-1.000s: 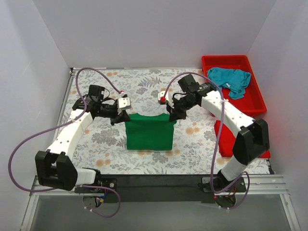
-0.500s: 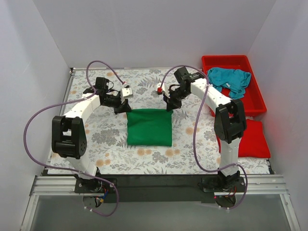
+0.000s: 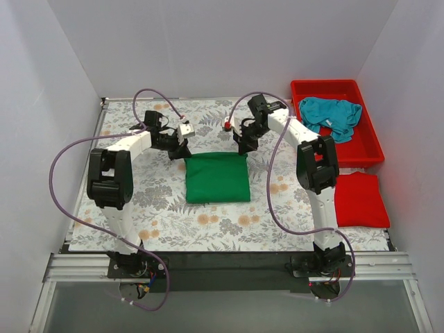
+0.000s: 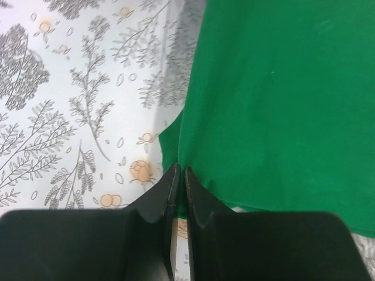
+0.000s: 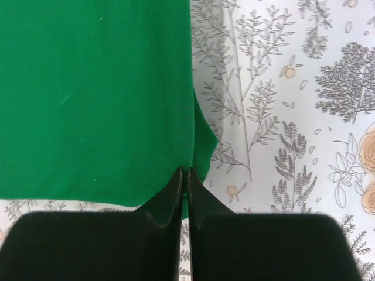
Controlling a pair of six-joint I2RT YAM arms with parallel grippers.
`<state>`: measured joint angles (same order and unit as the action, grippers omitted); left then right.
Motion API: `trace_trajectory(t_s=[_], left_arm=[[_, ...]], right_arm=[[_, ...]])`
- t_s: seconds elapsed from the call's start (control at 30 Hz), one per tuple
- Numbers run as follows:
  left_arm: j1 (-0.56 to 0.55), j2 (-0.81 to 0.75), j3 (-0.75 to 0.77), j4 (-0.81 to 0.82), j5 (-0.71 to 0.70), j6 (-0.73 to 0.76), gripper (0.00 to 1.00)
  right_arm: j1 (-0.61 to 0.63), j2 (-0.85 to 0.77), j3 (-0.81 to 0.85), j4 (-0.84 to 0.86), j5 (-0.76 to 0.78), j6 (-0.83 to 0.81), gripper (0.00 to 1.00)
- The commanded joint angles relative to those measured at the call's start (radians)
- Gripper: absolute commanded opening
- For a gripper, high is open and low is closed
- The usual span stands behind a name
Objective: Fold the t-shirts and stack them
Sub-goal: Fold the tshirt
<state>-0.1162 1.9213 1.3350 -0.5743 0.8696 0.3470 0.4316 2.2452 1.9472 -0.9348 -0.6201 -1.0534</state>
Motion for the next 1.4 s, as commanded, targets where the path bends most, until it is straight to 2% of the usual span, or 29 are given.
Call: trace_trajectory(t_s=[0.0, 0.03, 0.07, 0.13, 0.17, 0.23, 0.27, 0.4, 0.43, 0.5, 0.53, 0.57, 0.6, 0.7, 0.83, 1.0, 1.13, 1.27, 1.37], left_arm=[[0.026, 0.039, 0.056, 0.102, -0.088, -0.130, 0.04], [0.027, 0.051, 0.072, 0.138, -0.113, -0.185, 0.07], [0.036, 0.070, 0.084, 0.224, -0.138, -0.265, 0.10], [0.053, 0.105, 0.137, 0.246, -0.176, -0.469, 0.23], [0.075, 0.105, 0.171, 0.260, -0.172, -0.540, 0.27], [0.098, 0.064, 0.182, 0.275, -0.140, -0.700, 0.33], [0.108, 0.042, 0.167, 0.280, -0.138, -0.736, 0.35], [0.108, -0.135, 0.038, 0.292, -0.058, -0.929, 0.39], [0.102, -0.210, -0.006, 0.316, -0.005, -1.053, 0.40], [0.087, -0.267, -0.118, 0.326, 0.057, -1.156, 0.41], [0.075, -0.297, -0.160, 0.341, 0.083, -1.215, 0.41], [0.049, -0.355, -0.204, 0.361, 0.127, -1.318, 0.42], [0.029, -0.392, -0.314, 0.387, 0.140, -1.379, 0.43], [-0.055, -0.516, -0.479, 0.537, 0.152, -1.570, 0.48], [-0.137, -0.532, -0.689, 0.728, 0.141, -1.752, 0.53], [-0.152, -0.401, -0.694, 0.774, 0.117, -1.723, 0.60], [-0.131, -0.190, -0.655, 0.763, 0.121, -1.651, 0.60], [-0.067, -0.050, -0.643, 0.720, 0.132, -1.567, 0.60], [-0.002, -0.027, -0.660, 0.706, 0.167, -1.566, 0.59]], right_arm=[[-0.040, 0.028, 0.100, 0.037, 0.072, 0.061, 0.07], [-0.045, 0.039, 0.114, 0.091, 0.080, 0.094, 0.14], [-0.053, 0.040, 0.125, 0.128, 0.120, 0.134, 0.25], [-0.059, 0.030, 0.150, 0.204, 0.152, 0.246, 0.36], [-0.070, 0.018, 0.147, 0.233, 0.169, 0.289, 0.45], [-0.080, -0.050, 0.098, 0.345, 0.197, 0.435, 0.49], [-0.093, -0.077, 0.078, 0.364, 0.192, 0.472, 0.54], [-0.105, -0.266, -0.068, 0.378, 0.097, 0.630, 0.54], [-0.103, -0.300, -0.156, 0.381, 0.024, 0.708, 0.54], [-0.102, -0.401, -0.278, 0.439, -0.057, 0.814, 0.54], [-0.100, -0.433, -0.337, 0.470, -0.097, 0.917, 0.54], [-0.093, -0.465, -0.466, 0.503, -0.165, 0.964, 0.57], [-0.087, -0.522, -0.519, 0.568, -0.200, 0.999, 0.60], [-0.047, -0.590, -0.696, 0.666, -0.279, 1.153, 0.68], [0.008, -0.585, -0.841, 0.824, -0.349, 1.322, 0.73], [0.049, -0.451, -0.942, 0.996, -0.371, 1.463, 0.77], [0.007, -0.323, -0.964, 1.008, -0.386, 1.446, 0.76], [-0.053, -0.251, -1.002, 1.005, -0.374, 1.408, 0.74], [-0.094, -0.245, -1.031, 1.004, -0.371, 1.400, 0.74]])
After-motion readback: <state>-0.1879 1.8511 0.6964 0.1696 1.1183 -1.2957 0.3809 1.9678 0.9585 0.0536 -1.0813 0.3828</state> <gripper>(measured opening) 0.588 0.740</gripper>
